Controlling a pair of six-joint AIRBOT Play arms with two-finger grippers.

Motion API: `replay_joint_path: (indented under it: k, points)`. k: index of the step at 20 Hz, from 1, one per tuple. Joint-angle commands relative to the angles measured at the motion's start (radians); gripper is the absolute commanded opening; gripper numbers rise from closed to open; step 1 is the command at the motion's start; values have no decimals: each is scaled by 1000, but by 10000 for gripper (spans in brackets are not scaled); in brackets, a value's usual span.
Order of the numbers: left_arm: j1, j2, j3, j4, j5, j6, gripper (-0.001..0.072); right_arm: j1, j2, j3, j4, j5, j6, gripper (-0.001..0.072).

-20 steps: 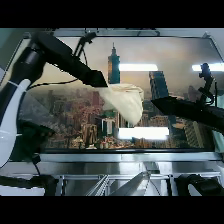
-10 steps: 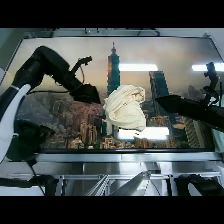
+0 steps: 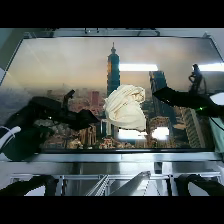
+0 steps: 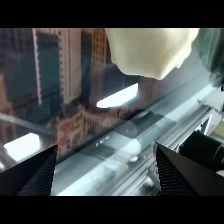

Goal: Fold the shirts.

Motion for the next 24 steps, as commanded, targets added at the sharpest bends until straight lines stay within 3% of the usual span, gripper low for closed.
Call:
replay_joint_path:
  k: [1,4,6,11,12,13,14,15,19,24]
  points:
    - [-146,18,-79,-90,-295,3,659,6,-327,170,3,63,-46,492]
    - [-235,-35,7,-91,-413,-3,571,41,-512,323,3,102,-50,489]
    - [-264,-127,93,-90,-404,-9,572,69,-576,381,3,101,-50,416]
    - [-297,-351,288,-87,-306,-9,570,93,-610,426,3,64,-45,413]
    - [-299,-378,318,-87,-282,-9,568,93,-610,426,3,64,-46,332]
    - [-305,-399,347,-87,-257,-10,364,93,-610,426,3,69,-47,152]
    - [-306,-408,371,-87,-235,-9,43,93,-610,426,3,78,-47,16]
    - [-306,-406,394,-87,-208,-8,9,93,-603,426,4,96,-63,18]
    - [-224,-289,530,21,10,13,6,38,-430,426,2,170,-121,17]
    - [49,6,796,130,416,10,5,-195,148,435,1,170,-121,18]
